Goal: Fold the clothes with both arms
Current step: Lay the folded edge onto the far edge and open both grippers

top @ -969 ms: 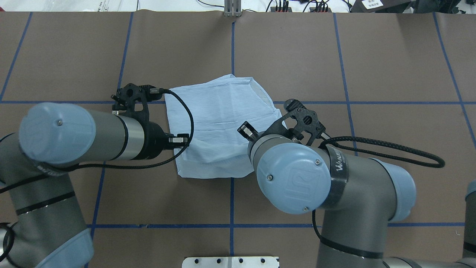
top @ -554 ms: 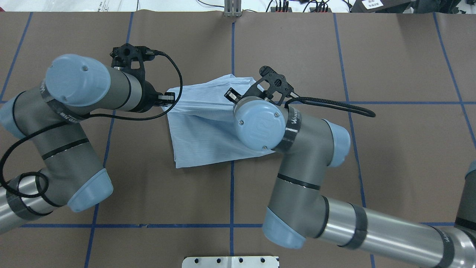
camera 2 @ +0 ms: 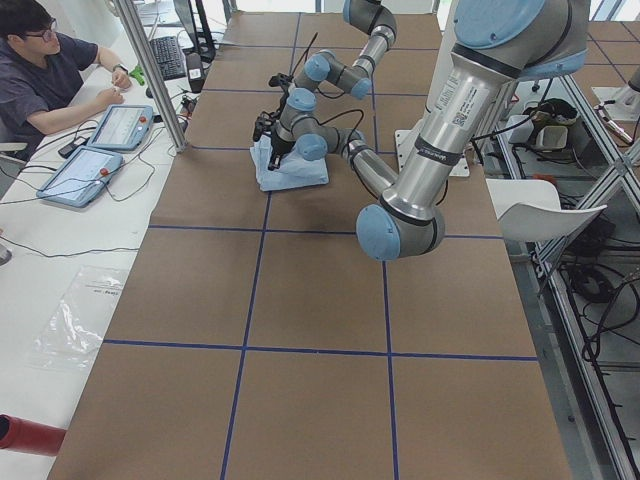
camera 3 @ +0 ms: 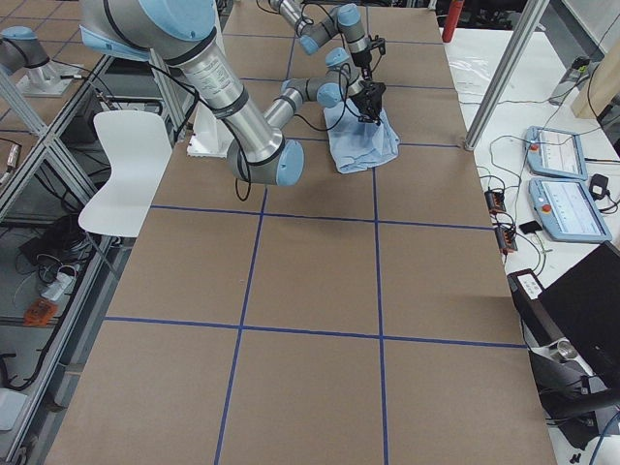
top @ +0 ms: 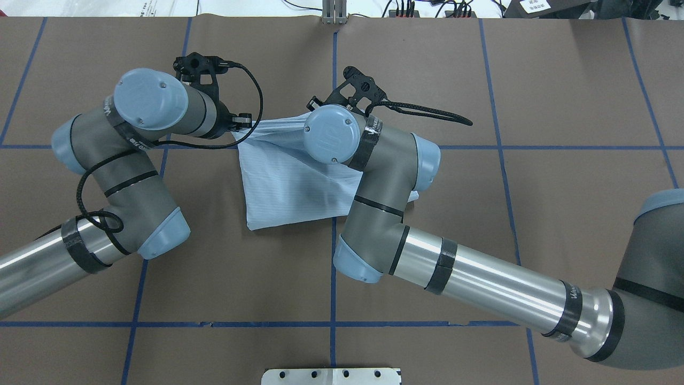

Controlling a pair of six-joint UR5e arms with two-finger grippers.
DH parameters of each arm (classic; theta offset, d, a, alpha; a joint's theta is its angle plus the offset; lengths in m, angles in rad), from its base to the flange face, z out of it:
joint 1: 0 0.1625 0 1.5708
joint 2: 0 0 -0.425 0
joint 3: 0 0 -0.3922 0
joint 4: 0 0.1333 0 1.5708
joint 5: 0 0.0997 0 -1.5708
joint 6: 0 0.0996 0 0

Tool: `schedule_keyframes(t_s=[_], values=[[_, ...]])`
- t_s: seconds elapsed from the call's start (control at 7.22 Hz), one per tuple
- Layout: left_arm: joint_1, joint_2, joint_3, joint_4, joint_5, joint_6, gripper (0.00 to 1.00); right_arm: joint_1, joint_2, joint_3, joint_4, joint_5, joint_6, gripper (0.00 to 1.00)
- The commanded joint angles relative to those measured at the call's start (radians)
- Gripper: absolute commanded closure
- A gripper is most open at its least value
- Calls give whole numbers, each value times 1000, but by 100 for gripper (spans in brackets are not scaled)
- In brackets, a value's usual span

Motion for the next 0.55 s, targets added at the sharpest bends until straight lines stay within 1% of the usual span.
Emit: schedule_keyframes(t_s=[0.0, 0.28, 0.42], values=[[-2, -28, 83, -48, 15, 0, 100, 10, 10, -29, 6, 0, -11, 100], [-2, -37, 103, -70, 15, 0, 100, 10, 55, -93, 7, 0, -11, 100], [-2, -38, 110, -72, 15, 0, 100, 10, 56, -114, 47, 0, -11, 100]])
